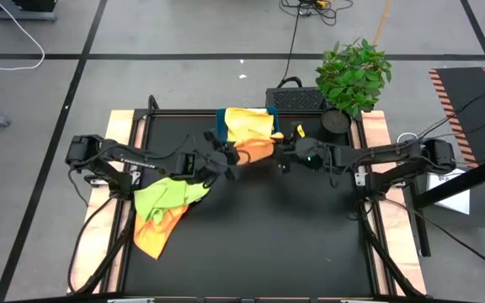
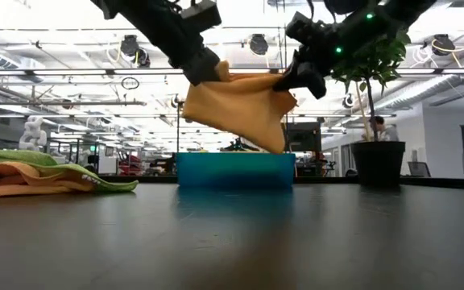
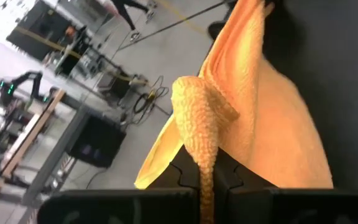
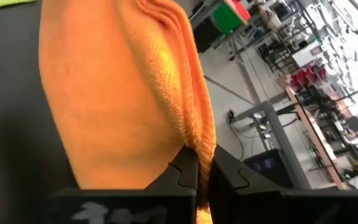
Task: Fold microfiber towels
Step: Stack the right orange microfiber cloth on top of the yellow microfiber cloth in the blue bin
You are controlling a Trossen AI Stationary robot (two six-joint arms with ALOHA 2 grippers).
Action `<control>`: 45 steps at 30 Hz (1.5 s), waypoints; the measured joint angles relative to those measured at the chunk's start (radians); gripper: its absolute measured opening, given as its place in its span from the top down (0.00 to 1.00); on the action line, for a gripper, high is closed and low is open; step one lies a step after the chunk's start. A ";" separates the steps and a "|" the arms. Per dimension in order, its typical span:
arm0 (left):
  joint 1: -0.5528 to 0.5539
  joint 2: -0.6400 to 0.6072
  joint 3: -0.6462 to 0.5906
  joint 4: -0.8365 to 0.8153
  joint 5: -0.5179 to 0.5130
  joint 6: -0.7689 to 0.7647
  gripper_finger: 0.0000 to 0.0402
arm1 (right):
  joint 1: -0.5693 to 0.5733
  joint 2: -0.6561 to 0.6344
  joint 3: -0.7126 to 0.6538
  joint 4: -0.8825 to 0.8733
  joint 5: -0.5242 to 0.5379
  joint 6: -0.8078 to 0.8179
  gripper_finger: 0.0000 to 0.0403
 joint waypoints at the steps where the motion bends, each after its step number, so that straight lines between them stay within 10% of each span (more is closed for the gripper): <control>1: 0.015 0.000 0.000 0.005 0.007 0.000 1.00 | -0.013 0.001 0.011 -0.005 -0.003 -0.009 1.00; 17: 0.349 -0.059 -0.289 0.558 0.534 -0.025 1.00 | -0.250 0.037 0.074 -0.040 -0.289 0.002 1.00; 45: 0.486 0.079 -0.321 0.697 0.628 -0.112 1.00 | -0.341 0.240 0.075 0.122 -0.251 -0.025 1.00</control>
